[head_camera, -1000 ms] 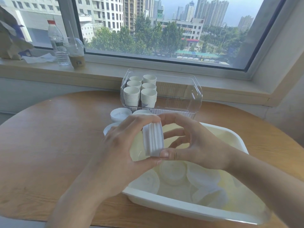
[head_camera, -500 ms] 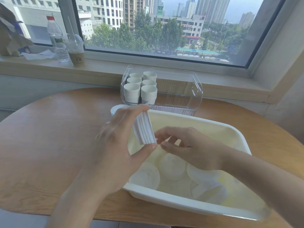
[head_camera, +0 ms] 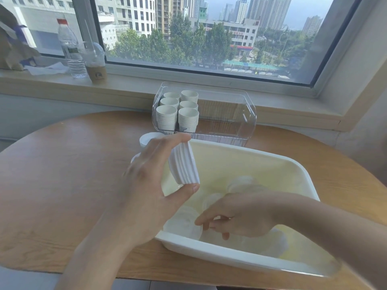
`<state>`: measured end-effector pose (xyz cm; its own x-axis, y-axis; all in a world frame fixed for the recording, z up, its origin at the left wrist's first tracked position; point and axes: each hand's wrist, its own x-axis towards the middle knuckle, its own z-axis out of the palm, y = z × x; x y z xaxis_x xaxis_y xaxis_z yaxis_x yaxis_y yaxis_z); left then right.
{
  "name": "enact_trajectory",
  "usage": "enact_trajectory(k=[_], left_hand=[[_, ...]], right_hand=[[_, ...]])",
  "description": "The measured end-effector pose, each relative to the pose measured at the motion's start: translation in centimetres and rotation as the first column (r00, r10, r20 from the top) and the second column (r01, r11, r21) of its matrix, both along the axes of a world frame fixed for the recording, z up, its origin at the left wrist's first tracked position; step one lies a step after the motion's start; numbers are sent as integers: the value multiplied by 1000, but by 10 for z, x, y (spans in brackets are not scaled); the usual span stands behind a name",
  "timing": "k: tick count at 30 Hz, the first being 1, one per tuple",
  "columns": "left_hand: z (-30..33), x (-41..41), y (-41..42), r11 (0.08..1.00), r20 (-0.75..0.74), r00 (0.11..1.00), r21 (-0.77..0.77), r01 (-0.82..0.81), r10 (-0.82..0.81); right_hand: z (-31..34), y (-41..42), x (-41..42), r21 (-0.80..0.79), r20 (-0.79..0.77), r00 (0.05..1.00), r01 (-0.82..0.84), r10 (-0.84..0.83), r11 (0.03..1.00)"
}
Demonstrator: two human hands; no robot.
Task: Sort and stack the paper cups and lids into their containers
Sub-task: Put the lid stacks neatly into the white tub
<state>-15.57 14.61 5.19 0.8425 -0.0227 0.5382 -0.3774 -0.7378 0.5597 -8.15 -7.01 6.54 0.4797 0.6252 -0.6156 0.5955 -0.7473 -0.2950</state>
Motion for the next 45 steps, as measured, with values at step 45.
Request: enact_trajectory(k=[45], left_hand=[[-8,7,1,999,54,997,18,48,-49]], right_hand=[[22,-15,11,834,56,951,122,-304,537]])
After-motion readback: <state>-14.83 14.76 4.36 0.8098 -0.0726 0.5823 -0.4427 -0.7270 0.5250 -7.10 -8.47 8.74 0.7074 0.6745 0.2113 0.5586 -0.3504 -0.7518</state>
